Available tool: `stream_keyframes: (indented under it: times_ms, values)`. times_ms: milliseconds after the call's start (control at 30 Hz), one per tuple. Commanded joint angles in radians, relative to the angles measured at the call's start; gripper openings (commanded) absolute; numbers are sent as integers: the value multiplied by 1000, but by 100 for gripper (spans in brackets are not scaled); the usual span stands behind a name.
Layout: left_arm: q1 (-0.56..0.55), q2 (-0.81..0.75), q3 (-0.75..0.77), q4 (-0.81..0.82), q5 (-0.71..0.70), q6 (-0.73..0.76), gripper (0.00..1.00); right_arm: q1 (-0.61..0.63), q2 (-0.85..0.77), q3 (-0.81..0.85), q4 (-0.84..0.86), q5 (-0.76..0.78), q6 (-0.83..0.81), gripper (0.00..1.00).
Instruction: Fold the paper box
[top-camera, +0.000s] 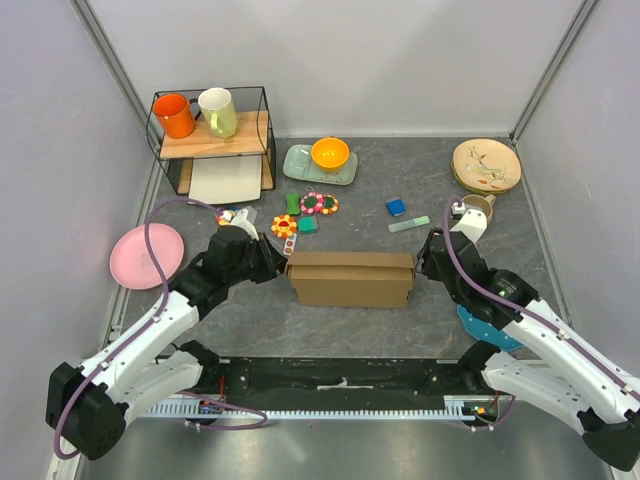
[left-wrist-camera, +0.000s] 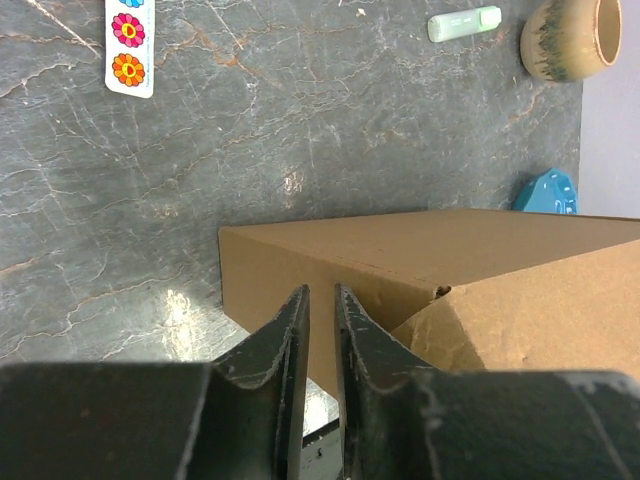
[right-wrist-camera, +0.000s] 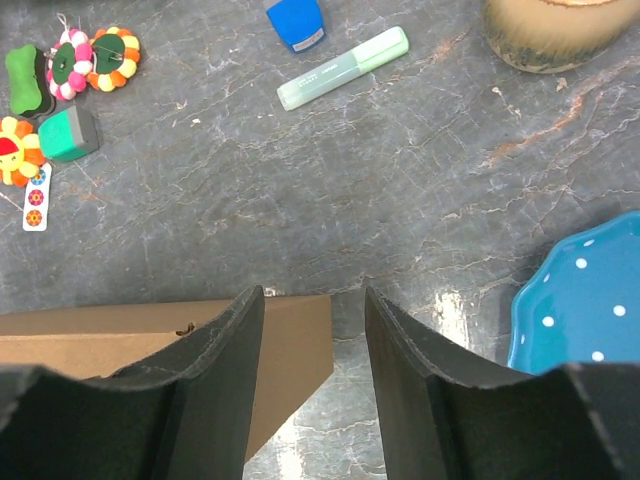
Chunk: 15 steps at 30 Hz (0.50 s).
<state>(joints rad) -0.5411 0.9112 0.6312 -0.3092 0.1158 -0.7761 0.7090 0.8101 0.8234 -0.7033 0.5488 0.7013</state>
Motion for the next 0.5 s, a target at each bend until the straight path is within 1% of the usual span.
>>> stream_keyframes:
  times_ms: [0, 400, 467]
  values:
    - [-10, -23, 27, 35, 71, 29, 23, 9, -15, 22, -4, 25, -13, 53]
    - [-10, -46, 58, -22, 15, 66, 24, 7, -54, 92, -87, 120, -60, 55]
    - [-10, -54, 70, -47, -16, 75, 27, 9, -60, 103, -97, 138, -66, 56]
